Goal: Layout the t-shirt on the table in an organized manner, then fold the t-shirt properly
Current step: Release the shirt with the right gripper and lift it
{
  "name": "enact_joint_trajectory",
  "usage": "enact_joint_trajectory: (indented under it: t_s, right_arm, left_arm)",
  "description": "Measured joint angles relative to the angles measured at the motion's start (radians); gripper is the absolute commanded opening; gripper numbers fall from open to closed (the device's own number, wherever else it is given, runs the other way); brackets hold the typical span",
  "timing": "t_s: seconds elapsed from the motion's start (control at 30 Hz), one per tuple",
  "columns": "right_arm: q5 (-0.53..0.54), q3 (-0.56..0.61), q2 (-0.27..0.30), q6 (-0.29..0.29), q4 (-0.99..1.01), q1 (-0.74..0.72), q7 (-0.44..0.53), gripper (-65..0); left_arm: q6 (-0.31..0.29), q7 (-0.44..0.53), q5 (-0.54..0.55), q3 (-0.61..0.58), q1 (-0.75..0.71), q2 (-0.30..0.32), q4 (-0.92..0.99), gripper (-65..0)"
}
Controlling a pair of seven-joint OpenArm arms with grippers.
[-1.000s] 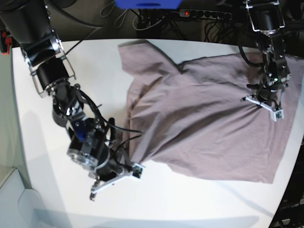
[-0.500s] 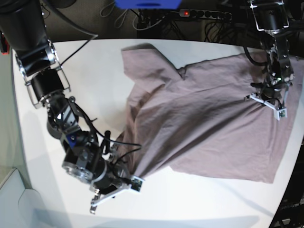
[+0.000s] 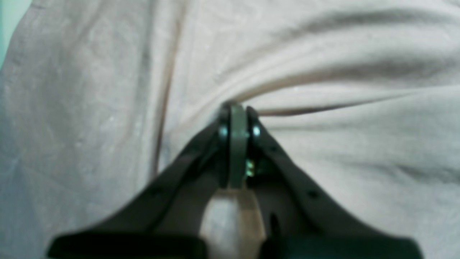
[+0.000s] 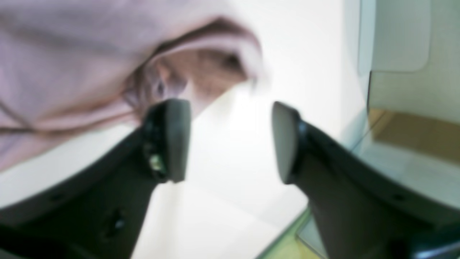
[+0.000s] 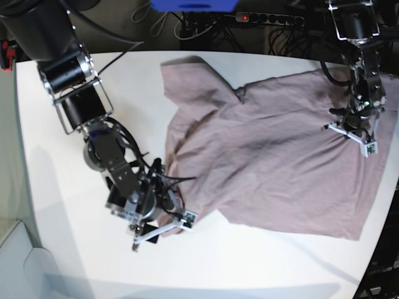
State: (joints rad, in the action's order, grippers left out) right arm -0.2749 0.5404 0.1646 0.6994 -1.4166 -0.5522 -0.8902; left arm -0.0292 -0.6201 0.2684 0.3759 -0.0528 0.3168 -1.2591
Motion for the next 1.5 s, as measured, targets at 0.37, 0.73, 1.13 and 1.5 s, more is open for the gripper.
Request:
enact_joint_trajectory:
  t_s: [0.37,0.73,1.13,1.5]
  right_arm:
    - [-0.006,-0.152,-0.023,0.001,-0.179,0.286,-0.094,-25.4]
    - [0.003,-0.179,-0.082,0.0,-0.039,0.303,-0.044,-25.4]
    - [-0.001,-0.299,-0.14,0.0,0.091,0.247,-0.025,-25.4]
    - [-0.002,-0.302,-0.162,0.0,0.09,0.24,-0.022,-25.4]
  left_arm:
    - [0.004,0.0,-0.008,0.001,-0.002,0.002,0.0,-64.6]
    - [0.003,0.0,-0.01,0.001,-0.002,0.002,0.0,-64.6]
    - [0.004,0.009,-0.006,0.002,-0.011,0.004,0.0,-64.6]
    - [0.004,0.011,-0.007,0.002,-0.014,0.004,-0.002,-64.6]
